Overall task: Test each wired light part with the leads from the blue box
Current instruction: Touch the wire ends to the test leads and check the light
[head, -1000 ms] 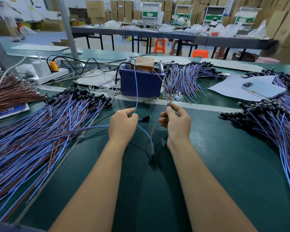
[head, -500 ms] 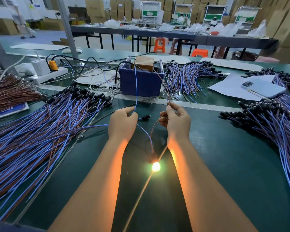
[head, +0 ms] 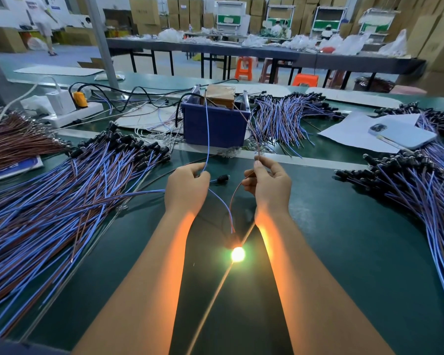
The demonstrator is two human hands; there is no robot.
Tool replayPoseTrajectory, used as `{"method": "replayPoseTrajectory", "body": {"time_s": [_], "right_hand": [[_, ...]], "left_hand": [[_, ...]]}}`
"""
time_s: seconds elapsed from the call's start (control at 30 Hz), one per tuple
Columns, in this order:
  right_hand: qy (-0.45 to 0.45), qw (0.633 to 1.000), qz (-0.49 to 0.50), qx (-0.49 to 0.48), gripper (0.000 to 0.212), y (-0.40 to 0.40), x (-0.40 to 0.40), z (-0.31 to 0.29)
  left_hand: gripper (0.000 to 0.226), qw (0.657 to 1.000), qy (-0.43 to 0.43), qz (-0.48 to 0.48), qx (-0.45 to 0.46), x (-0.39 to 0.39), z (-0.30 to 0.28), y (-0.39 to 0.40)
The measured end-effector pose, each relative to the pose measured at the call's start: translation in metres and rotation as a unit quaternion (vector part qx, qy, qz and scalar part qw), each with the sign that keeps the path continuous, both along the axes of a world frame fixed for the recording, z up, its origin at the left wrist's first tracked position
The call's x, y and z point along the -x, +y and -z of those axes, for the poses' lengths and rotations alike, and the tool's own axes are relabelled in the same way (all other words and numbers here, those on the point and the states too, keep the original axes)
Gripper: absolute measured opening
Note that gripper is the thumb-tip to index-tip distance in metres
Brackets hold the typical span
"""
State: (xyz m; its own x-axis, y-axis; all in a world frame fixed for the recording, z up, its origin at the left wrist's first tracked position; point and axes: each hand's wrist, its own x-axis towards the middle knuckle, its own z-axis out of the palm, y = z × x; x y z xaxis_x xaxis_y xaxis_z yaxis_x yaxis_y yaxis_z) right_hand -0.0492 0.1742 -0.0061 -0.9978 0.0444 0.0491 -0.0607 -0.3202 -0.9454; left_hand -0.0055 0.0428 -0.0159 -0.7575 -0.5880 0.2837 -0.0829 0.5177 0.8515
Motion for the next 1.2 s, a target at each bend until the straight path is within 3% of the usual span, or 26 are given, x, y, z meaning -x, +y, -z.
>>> {"method": "replayPoseTrajectory", "body": {"time_s": [0.63,0.93,1.2], "right_hand": [[0.005,1.000,-0.014,0.005,0.016,-0.001,-0.001,0.000],[0.101,0.987,-0.114,-0.060,0.025,-0.013,-0.011,0.000],[0.121,0.980,-0.119,-0.102,0.016,-0.017,-0.012,0.002]], "left_hand": [[0.037,1.000,0.014,0.009,0.002,0.001,0.001,-0.001],[0.016,0.970,0.097,0.155,-0.161,0.004,-0.007,0.013],[0.038,0.946,0.093,0.148,-0.272,0.004,-0.009,0.012]]}}
